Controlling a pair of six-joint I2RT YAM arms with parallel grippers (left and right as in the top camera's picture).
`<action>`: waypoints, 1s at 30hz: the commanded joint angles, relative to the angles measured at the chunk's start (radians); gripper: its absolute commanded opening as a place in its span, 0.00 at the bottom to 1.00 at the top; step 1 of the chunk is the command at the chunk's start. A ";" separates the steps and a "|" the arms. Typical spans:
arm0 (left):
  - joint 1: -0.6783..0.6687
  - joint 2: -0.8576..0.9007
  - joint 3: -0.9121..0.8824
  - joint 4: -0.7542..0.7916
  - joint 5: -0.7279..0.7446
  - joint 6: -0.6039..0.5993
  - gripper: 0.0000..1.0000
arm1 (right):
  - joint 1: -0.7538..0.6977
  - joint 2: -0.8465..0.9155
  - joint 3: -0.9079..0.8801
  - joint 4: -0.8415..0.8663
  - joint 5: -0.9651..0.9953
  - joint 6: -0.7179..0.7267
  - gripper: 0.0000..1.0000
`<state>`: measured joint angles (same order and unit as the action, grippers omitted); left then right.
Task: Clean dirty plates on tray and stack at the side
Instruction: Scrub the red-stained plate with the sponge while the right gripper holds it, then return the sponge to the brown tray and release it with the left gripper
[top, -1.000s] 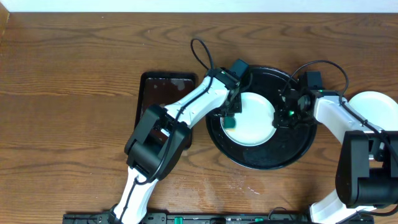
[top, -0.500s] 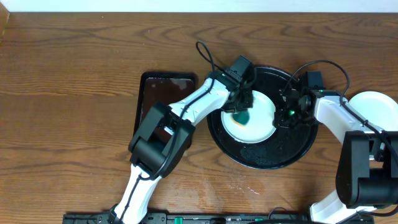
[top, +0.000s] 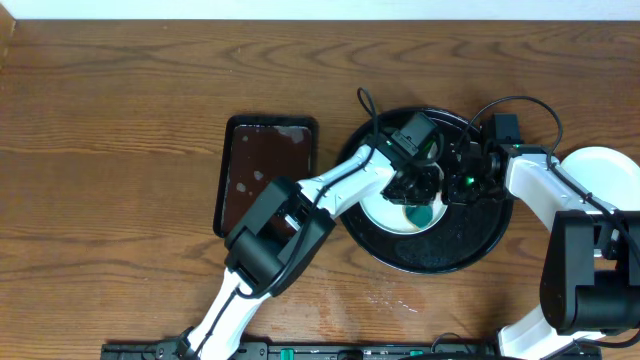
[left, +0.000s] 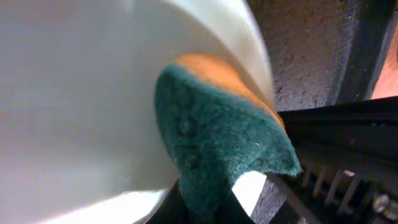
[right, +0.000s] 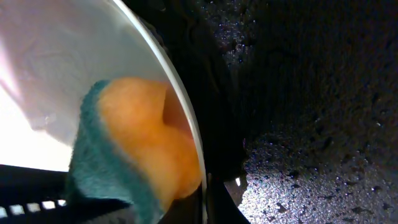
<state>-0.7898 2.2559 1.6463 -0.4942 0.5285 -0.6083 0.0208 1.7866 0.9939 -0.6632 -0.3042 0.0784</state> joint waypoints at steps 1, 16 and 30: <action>0.047 0.042 -0.013 -0.093 -0.084 0.005 0.08 | 0.000 0.006 -0.010 -0.016 0.019 -0.024 0.01; 0.170 -0.158 -0.011 -0.324 -0.537 -0.006 0.07 | 0.000 0.006 -0.010 -0.026 0.019 -0.024 0.01; 0.267 -0.477 -0.021 -0.595 -0.634 0.156 0.08 | 0.000 0.006 -0.010 -0.017 0.019 -0.024 0.01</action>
<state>-0.5827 1.7710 1.6356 -1.0183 0.0013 -0.5045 0.0219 1.7866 0.9939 -0.6800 -0.3168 0.0742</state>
